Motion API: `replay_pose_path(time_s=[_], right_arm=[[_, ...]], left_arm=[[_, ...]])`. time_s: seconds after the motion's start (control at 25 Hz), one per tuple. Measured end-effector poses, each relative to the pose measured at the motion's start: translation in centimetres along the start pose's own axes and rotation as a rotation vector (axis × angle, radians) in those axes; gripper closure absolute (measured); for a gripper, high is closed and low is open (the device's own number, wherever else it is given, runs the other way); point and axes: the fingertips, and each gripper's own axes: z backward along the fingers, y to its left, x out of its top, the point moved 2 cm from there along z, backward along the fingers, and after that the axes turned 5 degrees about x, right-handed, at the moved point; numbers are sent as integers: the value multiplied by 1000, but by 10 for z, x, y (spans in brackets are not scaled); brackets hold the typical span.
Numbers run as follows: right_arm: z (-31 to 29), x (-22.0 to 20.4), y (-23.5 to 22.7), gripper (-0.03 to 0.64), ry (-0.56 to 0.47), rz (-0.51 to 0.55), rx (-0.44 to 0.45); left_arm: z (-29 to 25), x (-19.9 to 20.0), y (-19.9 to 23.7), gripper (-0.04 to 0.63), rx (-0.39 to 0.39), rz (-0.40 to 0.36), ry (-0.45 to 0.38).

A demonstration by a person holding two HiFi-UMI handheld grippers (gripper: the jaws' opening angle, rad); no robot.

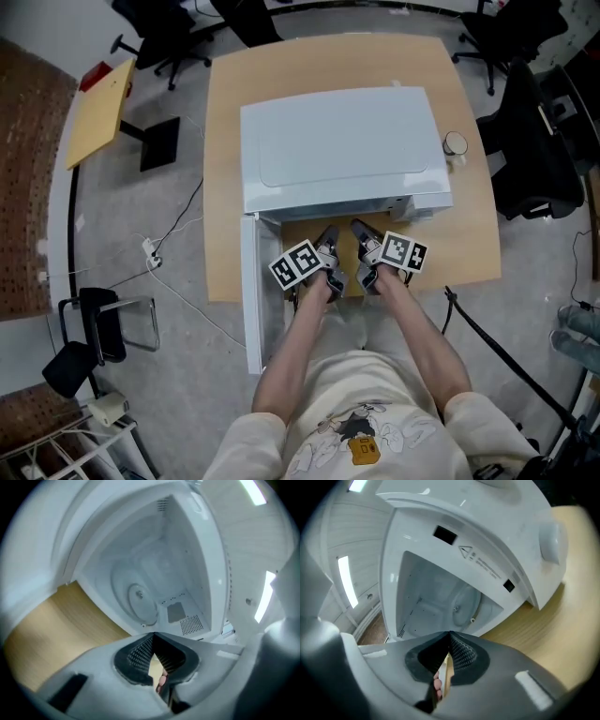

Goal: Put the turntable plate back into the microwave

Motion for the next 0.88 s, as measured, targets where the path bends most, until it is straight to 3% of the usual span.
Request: replay_pose_path(time_s=[0.2,0.32,0.44,0.64,0.88], right_arm=[[21,0,31,609,57,266,-25],[32,-7,48,609,97,395,-59],[41,-20,54,611,133,475,-107],[45,-42,56,611,188,576,-145],[54,-61,54,610,221,595,-155]], left_arm=[[26,-14,-38,595,65,-427,9],[42,-23,-52,594,93,-551,-9],[56,-33,-57,594,107,-599,-6],[67,-47,-51,594,107,-604,27],[78,-48,-43,594,165,-592,0]])
